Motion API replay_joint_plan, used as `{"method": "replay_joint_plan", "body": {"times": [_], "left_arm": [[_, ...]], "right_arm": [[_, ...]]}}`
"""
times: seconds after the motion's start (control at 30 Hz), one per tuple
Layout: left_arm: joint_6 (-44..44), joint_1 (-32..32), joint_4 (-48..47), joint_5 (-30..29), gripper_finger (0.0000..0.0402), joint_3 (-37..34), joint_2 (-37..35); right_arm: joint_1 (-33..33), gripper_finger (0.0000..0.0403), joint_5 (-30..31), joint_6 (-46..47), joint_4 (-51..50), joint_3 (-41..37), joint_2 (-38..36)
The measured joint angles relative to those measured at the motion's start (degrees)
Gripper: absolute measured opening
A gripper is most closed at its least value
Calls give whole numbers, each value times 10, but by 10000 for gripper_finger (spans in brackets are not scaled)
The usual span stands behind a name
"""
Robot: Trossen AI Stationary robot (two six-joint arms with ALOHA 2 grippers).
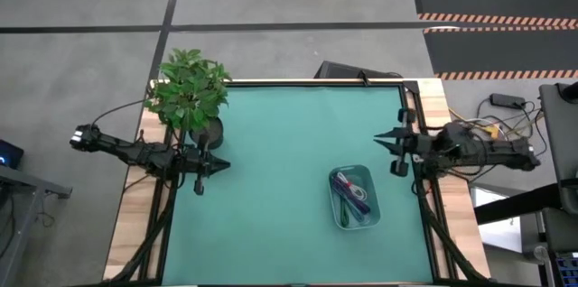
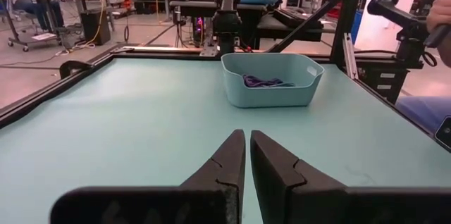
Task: Pick and place USB-C Cables
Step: Return to Home Position
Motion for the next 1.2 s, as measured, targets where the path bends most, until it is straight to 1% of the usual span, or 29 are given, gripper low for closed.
{"method": "replay_joint_plan", "body": {"times": [0.13, 0.23, 0.33, 0.43, 0.5, 0.57, 0.73, 1.03, 1.2], "left_arm": [[0, 0, 0, 0, 9, 0, 0], [0, 0, 0, 0, 9, 0, 0], [0, 0, 0, 0, 9, 0, 0], [0, 0, 1, 0, 9, 0, 0], [0, 0, 1, 0, 9, 0, 0], [0, 0, 1, 1, 9, 0, 2], [0, 0, 1, 1, 9, 0, 7], [0, 0, 1, 1, 9, 0, 14], [0, 0, 2, 1, 8, 0, 16]], "right_arm": [[-13, 33, -57, 23, -11, -12, -56], [-14, 33, -85, 41, -13, -33, -99], [-14, 33, -107, 56, -6, -55, -102], [-14, 33, -124, 58, 28, -75, -91], [-14, 33, -127, 65, 37, -99, -91], [-14, 33, -126, 73, 75, -124, -92], [-14, 33, -121, 112, 57, -125, -86], [-14, 34, -121, 273, 44, -126, -83], [-14, 34, -120, 292, 44, -126, -83]]}}
